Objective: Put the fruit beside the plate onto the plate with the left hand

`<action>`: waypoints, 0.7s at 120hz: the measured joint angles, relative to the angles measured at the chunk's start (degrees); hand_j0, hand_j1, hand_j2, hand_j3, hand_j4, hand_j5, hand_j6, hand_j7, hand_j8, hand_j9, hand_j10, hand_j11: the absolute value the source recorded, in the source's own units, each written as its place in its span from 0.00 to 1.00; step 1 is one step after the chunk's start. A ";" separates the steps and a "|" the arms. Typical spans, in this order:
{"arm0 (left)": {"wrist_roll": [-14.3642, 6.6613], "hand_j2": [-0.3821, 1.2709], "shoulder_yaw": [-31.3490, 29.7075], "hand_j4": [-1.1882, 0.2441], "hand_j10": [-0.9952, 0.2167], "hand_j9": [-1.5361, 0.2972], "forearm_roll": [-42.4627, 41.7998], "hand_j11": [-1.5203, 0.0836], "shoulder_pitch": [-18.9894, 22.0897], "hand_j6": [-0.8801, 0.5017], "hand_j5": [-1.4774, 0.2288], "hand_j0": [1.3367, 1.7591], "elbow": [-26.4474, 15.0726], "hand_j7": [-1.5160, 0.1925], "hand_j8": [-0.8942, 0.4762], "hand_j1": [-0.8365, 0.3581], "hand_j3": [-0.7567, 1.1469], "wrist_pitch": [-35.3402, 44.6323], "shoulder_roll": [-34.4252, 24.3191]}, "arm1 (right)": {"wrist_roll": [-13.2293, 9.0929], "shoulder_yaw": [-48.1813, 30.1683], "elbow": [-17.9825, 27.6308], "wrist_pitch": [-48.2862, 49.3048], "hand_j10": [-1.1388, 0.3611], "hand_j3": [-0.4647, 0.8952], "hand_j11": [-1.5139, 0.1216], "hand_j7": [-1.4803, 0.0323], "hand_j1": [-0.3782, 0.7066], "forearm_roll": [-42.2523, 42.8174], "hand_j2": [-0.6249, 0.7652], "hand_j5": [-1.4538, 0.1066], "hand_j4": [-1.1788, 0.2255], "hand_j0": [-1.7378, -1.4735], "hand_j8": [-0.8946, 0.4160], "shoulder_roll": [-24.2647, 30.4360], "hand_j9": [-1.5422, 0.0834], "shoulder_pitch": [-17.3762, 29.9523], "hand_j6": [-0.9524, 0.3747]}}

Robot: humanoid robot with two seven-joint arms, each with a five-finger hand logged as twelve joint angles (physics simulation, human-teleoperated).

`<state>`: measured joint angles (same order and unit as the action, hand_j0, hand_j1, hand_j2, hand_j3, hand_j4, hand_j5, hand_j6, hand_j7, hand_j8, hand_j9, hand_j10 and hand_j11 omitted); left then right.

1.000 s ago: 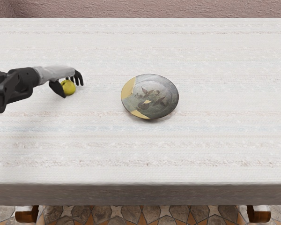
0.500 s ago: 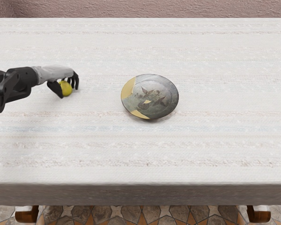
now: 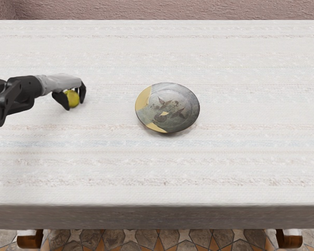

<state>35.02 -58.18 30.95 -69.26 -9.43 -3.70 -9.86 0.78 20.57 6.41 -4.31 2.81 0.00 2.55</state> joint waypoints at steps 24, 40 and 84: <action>0.00 0.49 0.54 0.31 0.38 0.29 -0.54 0.31 -0.38 0.28 0.26 0.75 0.61 0.29 0.36 0.45 0.40 -0.18 0.19 | 0.00 0.00 -0.01 0.00 0.76 0.34 0.93 0.98 0.03 0.00 0.45 0.93 0.84 0.30 0.68 0.00 0.95 0.00 0.72; -0.01 0.50 5.45 0.31 0.37 0.28 -0.93 0.30 -0.92 0.28 0.24 0.75 0.65 0.28 0.37 0.45 0.40 -0.19 0.54 | 0.01 0.00 -0.01 0.00 0.76 0.34 0.93 0.98 0.03 0.00 0.45 0.93 0.84 0.30 0.68 0.00 0.95 0.00 0.72; -0.02 0.50 25.69 0.31 0.37 0.26 -4.77 0.29 -1.49 0.30 0.21 0.75 -3.09 0.26 0.38 0.45 0.40 -1.41 0.54 | 0.01 0.00 -0.01 0.00 0.76 0.34 0.93 0.98 0.03 0.00 0.45 0.93 0.84 0.30 0.68 0.00 0.95 0.00 0.72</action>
<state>35.00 -32.49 26.18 -70.75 -12.52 -5.11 -9.32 0.79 20.57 6.40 -4.31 2.81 0.00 2.55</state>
